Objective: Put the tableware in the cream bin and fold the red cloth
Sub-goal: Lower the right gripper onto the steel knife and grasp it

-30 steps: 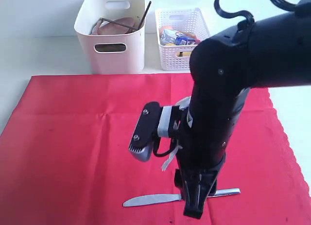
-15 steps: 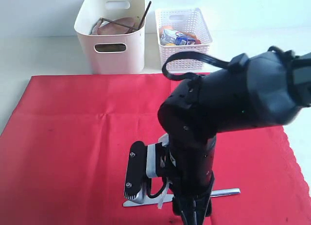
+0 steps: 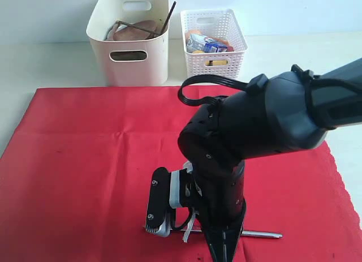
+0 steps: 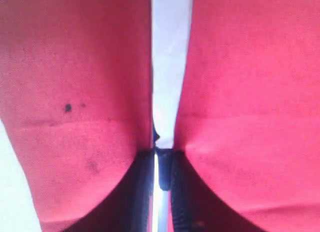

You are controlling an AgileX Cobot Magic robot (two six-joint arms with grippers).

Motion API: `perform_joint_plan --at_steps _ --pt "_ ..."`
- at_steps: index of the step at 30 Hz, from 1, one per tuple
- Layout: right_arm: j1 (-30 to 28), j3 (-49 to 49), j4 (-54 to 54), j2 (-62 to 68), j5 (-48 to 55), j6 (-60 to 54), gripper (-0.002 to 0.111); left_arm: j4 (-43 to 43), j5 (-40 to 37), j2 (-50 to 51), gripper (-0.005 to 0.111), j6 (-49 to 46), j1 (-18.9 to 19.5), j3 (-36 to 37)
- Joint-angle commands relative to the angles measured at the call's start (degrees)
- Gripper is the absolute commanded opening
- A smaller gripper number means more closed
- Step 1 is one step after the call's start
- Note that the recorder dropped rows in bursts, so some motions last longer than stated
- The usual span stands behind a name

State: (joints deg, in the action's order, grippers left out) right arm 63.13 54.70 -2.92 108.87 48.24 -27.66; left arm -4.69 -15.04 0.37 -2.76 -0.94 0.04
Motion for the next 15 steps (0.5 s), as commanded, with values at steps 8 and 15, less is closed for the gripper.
perform_joint_plan --at_steps 8,15 --pt "0.14 -0.47 0.77 -0.56 1.49 0.24 0.000 -0.50 0.31 -0.37 0.002 0.04 0.20 -0.04" --pt "0.14 -0.47 0.77 -8.55 1.58 0.85 0.000 -0.50 0.31 -0.37 0.002 0.04 0.20 -0.04"
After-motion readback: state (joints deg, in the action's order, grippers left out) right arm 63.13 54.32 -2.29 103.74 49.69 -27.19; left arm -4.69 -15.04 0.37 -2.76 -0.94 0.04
